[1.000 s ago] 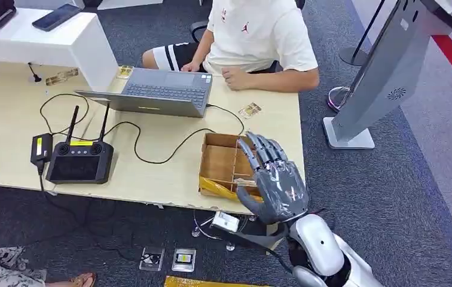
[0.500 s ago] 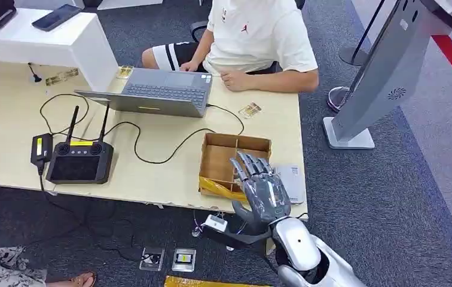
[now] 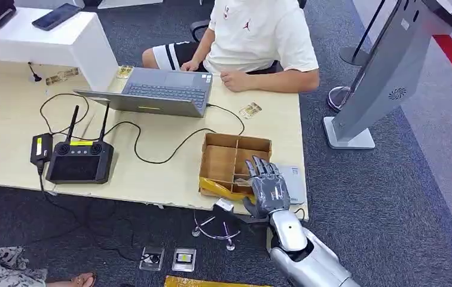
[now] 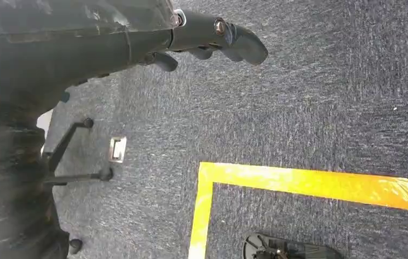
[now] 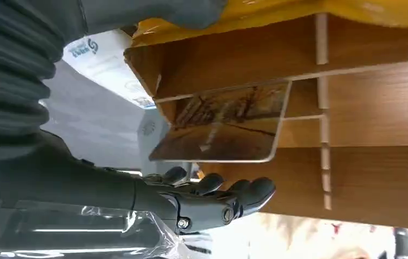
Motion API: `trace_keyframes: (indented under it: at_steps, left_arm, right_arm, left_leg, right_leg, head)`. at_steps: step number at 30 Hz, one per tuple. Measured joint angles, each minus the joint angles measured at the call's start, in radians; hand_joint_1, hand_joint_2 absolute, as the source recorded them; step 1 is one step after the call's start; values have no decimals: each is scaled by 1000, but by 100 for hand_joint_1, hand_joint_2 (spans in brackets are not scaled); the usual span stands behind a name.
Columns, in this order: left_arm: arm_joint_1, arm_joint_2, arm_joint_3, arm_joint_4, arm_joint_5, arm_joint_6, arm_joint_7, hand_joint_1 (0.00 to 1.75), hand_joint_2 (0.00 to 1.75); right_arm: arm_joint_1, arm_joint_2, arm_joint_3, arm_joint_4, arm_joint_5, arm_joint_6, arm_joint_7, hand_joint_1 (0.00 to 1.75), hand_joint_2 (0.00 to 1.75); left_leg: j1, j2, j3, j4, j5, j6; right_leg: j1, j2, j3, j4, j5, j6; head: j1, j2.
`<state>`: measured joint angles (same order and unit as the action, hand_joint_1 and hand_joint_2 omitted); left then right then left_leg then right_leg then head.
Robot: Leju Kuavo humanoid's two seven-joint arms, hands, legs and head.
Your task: Pass the card to the sensor for recognition and then transmit it.
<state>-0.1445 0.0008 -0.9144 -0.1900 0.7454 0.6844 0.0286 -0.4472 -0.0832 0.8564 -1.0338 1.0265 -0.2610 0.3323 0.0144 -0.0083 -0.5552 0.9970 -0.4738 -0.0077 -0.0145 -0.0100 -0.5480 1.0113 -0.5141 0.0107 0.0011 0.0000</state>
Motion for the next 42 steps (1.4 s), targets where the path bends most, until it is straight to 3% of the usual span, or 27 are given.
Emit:
trace_keyframes:
  at_steps: [17, 33, 42]
  left_arm:
    - [2, 1, 29, 0, -9, 0, 2, 0, 175]
    - [6, 1, 42, 0, -21, 0, 2, 0, 175]
    - [7, 1, 42, 0, -21, 0, 4, 0, 175]
  right_arm:
    - [-18, 14, -69, 65, -16, -83, -2, 0, 175]
    - [-4, 6, -110, -11, -17, -75, 3, 0, 175]
    - [37, 0, -116, -64, -14, -2, 2, 0, 175]
  left_leg:
    - [0, 0, 0, 0, 0, 0]
    - [0, 0, 1, 0, 0, 0]
    - [0, 0, 0, 0, 0, 0]
  right_leg:
    - [0, 0, 0, 0, 0, 0]
    - [0, 1, 0, 0, 0, 0]
    - [0, 1, 0, 0, 0, 0]
  head:
    - [0, 0]
    - [0, 0]
    - [0, 0]
